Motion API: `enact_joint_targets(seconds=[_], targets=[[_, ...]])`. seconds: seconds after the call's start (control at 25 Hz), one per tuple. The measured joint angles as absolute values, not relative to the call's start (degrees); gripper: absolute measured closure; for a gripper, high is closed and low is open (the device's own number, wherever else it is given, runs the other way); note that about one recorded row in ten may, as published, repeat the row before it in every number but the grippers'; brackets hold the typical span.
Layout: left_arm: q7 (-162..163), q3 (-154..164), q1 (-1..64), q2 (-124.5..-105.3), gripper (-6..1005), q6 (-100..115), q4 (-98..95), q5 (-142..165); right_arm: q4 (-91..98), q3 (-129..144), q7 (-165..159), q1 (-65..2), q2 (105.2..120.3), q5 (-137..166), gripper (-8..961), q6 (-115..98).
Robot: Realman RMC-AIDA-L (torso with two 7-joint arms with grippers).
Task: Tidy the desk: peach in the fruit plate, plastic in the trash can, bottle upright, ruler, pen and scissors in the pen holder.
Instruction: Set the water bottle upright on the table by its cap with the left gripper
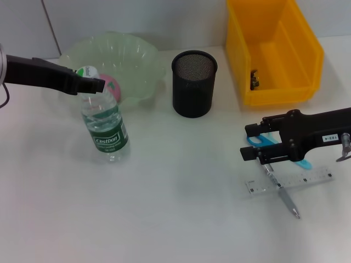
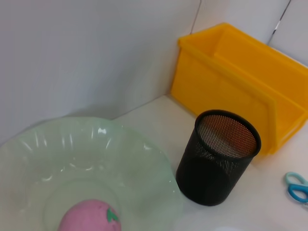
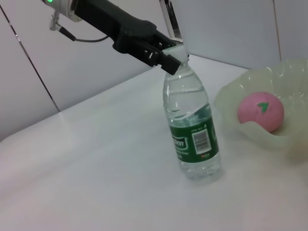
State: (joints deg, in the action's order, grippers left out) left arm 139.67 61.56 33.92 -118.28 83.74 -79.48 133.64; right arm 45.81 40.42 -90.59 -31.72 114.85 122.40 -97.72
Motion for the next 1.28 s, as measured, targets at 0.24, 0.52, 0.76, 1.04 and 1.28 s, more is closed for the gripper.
enact_joint_targets(seconds=[0.24,0.52,0.76,1.04,1.28], targets=[[138.47,61.69,33.89,-118.48,501,83.10,-79.29,133.41,45.81,40.42,-90.60,-31.68,114.85,122.37,265,-97.79],[134.29,62.36,33.08,-118.59,496,82.05,-79.10,132.39,45.79,40.43,-90.61,-31.48,114.85,122.33,265,-97.84],[130.41,62.80,32.33,-118.63,492,81.45,-79.17,130.98,45.79,40.42,-90.61,-31.35,114.80,122.33,265,-97.95],[127.83,65.05,31.43,-118.56,487,80.15,-79.07,130.33,45.79,40.43,-90.61,-31.16,114.76,122.33,264,-98.10],[126.29,65.69,31.25,-118.57,483,79.53,-79.21,130.33,45.79,40.42,-90.61,-31.08,114.76,122.33,264,-98.10]])
